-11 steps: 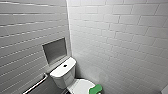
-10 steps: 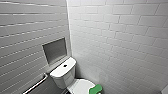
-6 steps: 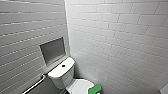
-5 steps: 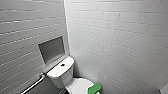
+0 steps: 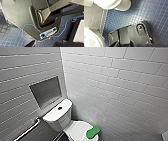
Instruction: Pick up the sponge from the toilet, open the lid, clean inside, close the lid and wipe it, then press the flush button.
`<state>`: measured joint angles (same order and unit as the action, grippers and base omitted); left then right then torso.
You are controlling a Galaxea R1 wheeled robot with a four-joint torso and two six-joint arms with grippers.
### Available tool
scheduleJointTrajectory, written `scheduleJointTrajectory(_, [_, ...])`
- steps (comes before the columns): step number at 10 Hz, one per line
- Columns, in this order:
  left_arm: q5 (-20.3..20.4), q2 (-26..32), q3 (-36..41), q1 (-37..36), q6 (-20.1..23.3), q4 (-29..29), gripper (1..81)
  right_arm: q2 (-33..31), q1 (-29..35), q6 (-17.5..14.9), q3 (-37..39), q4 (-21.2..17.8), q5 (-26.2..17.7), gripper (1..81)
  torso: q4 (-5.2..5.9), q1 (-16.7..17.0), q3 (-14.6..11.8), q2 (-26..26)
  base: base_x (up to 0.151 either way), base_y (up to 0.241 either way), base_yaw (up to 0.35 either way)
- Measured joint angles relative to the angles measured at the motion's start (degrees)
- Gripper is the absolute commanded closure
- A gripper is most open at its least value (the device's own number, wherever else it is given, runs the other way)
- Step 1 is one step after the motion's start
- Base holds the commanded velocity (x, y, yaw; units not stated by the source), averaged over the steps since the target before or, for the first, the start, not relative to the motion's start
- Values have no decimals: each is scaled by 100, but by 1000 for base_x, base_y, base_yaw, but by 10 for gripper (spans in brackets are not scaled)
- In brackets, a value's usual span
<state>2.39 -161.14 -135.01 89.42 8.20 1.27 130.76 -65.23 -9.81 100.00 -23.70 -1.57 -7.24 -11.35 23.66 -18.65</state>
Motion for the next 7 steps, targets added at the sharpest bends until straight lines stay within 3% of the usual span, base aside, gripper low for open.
scheduleJointTrajectory(7, [48, -397, -241, 350, -38, -22, 10, 315, 1309, 43, 435, -205, -562, 10, 0, -877, 78, -1399, 0, 0, 0])
